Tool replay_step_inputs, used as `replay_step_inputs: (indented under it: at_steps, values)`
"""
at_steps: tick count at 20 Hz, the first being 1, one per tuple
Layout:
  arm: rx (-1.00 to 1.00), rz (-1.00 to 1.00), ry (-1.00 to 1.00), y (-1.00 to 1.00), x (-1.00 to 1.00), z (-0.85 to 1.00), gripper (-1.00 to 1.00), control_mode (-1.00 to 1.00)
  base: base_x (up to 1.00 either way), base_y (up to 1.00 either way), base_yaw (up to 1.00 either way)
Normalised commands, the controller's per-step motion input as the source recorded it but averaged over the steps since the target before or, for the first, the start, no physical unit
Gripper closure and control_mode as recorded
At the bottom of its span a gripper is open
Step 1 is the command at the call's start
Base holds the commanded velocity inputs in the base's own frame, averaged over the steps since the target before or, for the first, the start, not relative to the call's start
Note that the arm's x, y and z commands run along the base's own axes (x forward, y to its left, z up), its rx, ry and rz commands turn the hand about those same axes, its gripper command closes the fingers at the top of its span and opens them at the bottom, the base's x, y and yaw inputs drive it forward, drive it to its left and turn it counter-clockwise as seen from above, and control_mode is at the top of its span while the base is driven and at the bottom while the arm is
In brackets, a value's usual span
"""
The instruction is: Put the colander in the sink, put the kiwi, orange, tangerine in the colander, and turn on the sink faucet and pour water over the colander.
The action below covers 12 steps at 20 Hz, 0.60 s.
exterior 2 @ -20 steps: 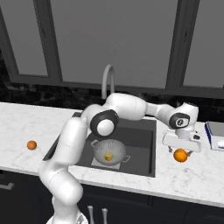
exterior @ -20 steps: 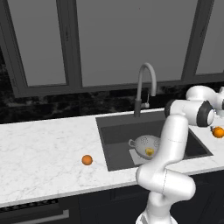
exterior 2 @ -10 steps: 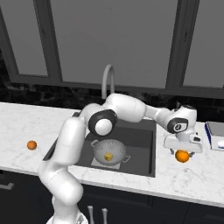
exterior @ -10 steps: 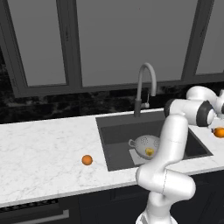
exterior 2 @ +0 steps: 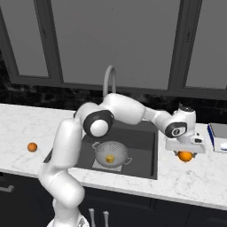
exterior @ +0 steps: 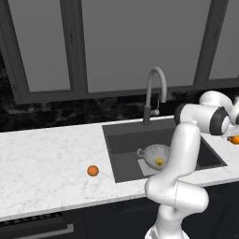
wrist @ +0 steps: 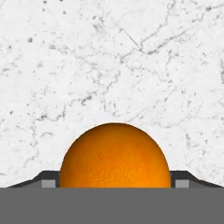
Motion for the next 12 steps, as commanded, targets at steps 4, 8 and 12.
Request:
replay_step_inputs:
  at_steps: [4,8,12]
  values:
    - [0.0,0.13,-0.29,0.97,-0.16,0.91,1.0,-1.0,0.0,0.0,0.0]
    - [0.0,0.31,-0.11,1.0,0.0,0.44,1.0,-1.0,0.0,0.0,0.0]
    - [0.0,0.46,-0.23,1.0,0.0,-0.03,1.0,-1.0,0.0,0.0,0.0]
